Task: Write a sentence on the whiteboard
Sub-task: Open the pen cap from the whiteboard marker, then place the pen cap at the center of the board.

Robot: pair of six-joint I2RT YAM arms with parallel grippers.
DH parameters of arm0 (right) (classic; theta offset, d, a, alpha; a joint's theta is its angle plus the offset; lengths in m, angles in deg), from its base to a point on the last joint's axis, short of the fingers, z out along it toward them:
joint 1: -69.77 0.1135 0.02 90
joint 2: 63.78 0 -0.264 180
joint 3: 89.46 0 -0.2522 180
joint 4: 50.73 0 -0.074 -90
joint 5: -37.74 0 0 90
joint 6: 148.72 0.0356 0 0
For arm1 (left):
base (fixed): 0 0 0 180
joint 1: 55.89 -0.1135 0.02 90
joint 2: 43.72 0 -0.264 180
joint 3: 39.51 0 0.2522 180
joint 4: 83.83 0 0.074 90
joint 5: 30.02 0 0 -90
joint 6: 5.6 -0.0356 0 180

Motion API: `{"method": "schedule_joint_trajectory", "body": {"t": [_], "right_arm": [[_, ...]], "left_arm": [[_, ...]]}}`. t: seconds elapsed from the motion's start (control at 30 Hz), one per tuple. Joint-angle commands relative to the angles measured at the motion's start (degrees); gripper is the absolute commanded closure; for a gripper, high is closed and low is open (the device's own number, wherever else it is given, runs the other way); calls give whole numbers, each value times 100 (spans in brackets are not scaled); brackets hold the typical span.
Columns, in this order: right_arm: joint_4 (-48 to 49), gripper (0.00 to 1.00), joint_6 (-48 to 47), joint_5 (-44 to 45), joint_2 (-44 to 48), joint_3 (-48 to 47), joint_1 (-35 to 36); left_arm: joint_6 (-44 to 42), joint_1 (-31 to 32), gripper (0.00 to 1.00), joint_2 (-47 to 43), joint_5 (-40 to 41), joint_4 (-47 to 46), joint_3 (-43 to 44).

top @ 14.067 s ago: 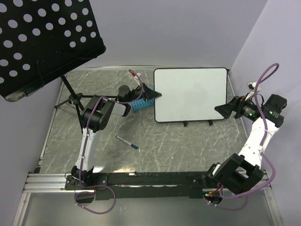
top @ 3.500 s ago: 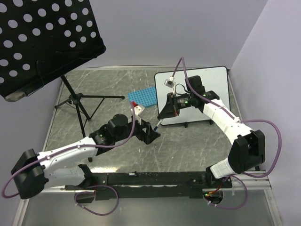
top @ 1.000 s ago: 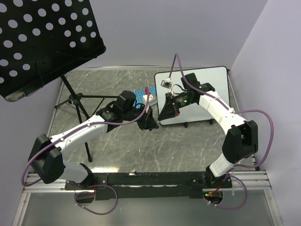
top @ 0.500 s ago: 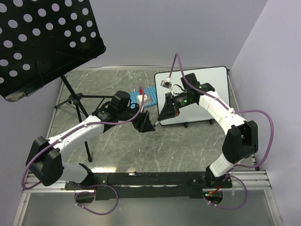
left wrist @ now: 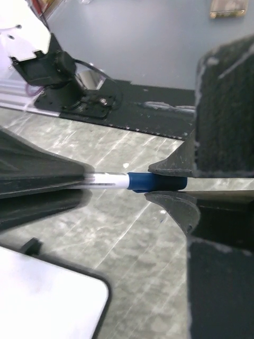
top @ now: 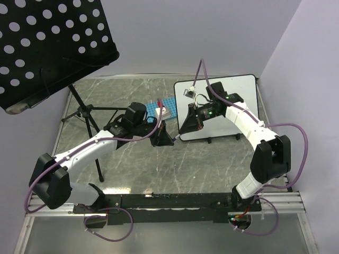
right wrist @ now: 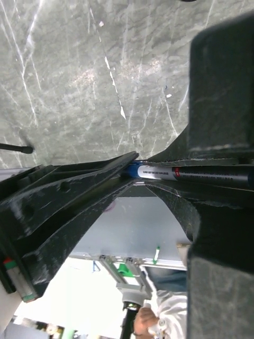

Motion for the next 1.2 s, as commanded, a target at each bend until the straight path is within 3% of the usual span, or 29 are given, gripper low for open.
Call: {"method": "schedule_joint_trajectory", "body": {"t": [0.0, 0.17, 0.27, 0.37, 0.4, 0.6, 0.7, 1.03, 1.17], "right_arm": [[-388, 100, -288, -253, 40, -731, -778], [-1013, 100, -737, -227, -251, -1373, -1175], [-523, 100, -509, -69, 28, -1024, -1254], [531, 100, 70, 370, 668, -216, -1316], [820, 100, 289, 536, 845, 4, -1325], [2334, 100, 722, 459, 2024, 1596, -1702], [2527, 100, 792, 319, 2244, 1842, -1886], [2818, 100, 827, 125, 2482, 2229, -2273], [2766, 100, 784, 81, 2464, 2230, -2327]], "left_arm": [[-184, -349, 99, -404, 220, 387, -506], [-167, -1026, 99, -501, 88, 396, -657], [201, -1167, 99, -448, 508, 212, -735], [886, -1185, 99, -290, 1491, 27, -858], [1375, -1185, 99, -229, 2251, 18, -885], [2696, -1168, 99, 44, 3672, -324, -1306], [2952, -1167, 98, 106, 4270, -360, -1421], [2988, -1071, 89, 773, 4886, -123, -1255], [2971, -1027, 76, 818, 5150, 18, -1123]]}}
